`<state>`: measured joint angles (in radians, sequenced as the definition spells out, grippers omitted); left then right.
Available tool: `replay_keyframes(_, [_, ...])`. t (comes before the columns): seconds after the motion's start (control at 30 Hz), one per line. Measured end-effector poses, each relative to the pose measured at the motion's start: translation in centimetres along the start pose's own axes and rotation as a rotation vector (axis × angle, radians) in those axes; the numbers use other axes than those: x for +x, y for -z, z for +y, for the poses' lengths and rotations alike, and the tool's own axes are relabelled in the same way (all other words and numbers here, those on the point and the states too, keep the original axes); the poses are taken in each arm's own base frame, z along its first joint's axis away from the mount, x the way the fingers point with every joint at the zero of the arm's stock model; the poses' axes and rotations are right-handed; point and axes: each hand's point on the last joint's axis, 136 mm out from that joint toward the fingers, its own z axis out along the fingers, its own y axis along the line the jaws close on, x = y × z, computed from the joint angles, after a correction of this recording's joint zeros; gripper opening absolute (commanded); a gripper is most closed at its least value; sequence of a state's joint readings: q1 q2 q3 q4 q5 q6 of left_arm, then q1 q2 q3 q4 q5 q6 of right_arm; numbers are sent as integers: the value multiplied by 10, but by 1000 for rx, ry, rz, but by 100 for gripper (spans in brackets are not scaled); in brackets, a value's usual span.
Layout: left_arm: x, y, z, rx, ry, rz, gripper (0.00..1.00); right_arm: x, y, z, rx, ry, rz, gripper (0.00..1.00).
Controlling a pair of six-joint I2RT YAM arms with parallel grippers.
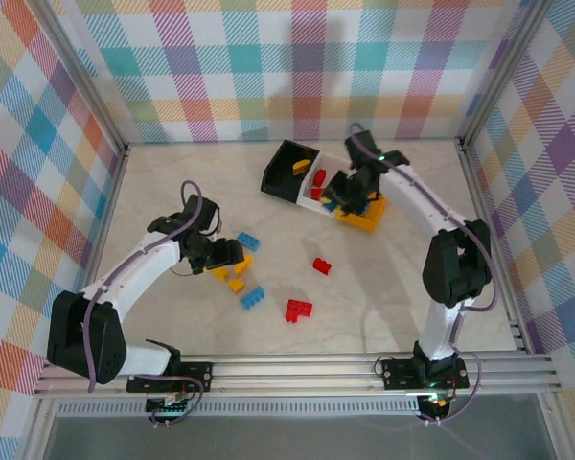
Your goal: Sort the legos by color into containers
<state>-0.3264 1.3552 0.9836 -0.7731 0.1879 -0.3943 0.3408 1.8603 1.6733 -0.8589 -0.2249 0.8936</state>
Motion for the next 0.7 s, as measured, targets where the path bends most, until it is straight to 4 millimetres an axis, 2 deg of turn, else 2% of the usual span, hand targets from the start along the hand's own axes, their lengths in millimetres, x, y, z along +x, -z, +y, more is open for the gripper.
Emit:
replay_keyframes(0.1, [-3,-1,-2,5,-7,3,76,-42,6,-21,31,-35,-52,30])
replay_keyframes(0.2, [-2,-3,-1,0,-15,11,76,-67,-4,-33,64,-44,-64,30])
replay_keyframes(0.27, [-1,-2,0,-3,-19,15,76,-77,-14,-38,85,-46,-58,31])
replay_keyframes(0.4, [1,-2,1,-6,-23,20,76,-91,-40,-48,129,-46,-31,35])
replay_keyframes(0.5, [1,-2,1,-7,-30,21,76,-98,-53,-52,154,-40,-18,42])
replay_keyframes(0.7, [4,1,3,-12,-35,24,76,-99,-56,-62,184,-47,-1,51])
